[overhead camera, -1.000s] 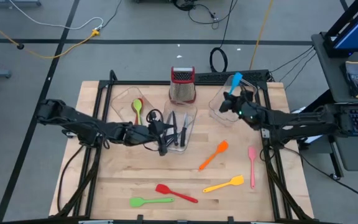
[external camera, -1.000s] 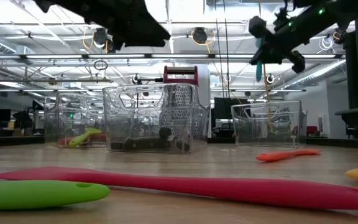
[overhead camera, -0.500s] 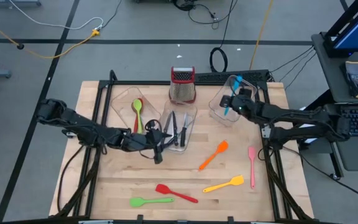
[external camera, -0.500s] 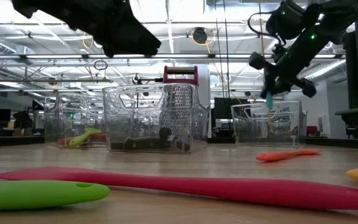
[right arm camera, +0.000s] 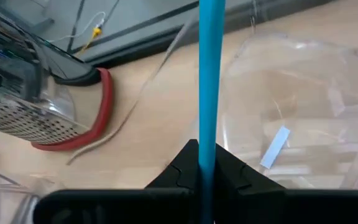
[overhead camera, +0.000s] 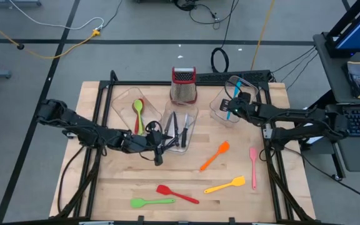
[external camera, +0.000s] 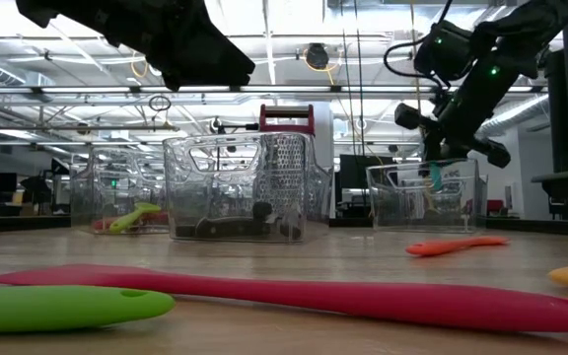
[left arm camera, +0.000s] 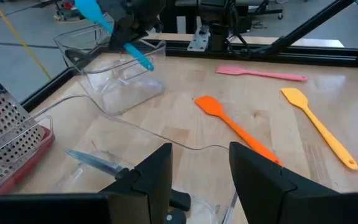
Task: Pick & Place Kitchen Items
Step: Put the blue spatula into the right transparent bin, then put the green spatula on the right transparent bin
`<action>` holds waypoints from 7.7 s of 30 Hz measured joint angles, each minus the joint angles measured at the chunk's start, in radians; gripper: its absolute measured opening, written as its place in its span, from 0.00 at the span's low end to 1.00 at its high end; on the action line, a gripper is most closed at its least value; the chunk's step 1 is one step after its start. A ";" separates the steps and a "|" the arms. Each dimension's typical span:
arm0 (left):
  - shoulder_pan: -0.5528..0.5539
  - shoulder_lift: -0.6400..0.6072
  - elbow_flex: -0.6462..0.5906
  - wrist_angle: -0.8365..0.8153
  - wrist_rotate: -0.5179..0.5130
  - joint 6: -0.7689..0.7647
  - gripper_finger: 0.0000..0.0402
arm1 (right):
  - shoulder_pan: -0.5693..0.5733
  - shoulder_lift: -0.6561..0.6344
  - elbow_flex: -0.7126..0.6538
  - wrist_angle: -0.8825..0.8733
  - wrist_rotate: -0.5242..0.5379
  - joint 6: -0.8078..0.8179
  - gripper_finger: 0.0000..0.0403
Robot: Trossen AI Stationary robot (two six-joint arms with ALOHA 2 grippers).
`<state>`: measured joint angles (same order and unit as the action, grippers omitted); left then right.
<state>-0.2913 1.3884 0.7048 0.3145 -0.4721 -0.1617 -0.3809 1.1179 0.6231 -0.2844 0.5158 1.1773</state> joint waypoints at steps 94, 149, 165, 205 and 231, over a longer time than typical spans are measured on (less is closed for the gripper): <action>0.049 0.000 0.000 0.004 -0.001 -0.008 0.40 | -0.124 0.062 0.000 -0.113 -0.439 -0.146 0.15; -0.403 0.027 0.005 -0.136 0.032 -0.835 0.40 | -0.121 -0.594 0.000 -0.064 -0.835 -0.696 0.05; -0.589 0.194 0.013 -0.319 0.187 -1.071 0.39 | -0.121 -0.594 0.000 -0.059 -0.835 -0.689 0.05; -0.662 0.435 0.450 -0.873 0.291 -1.137 0.55 | -0.122 -0.590 0.000 -0.056 -0.832 -0.666 0.04; -0.657 0.459 0.449 -0.910 0.288 -0.985 0.66 | -0.121 -0.595 -0.090 0.120 -0.729 -1.034 0.04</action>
<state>-0.9478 1.8473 1.1534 -0.5957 -0.1837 -1.1465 -0.5018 0.5225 0.5332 -0.1639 -0.2133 0.1433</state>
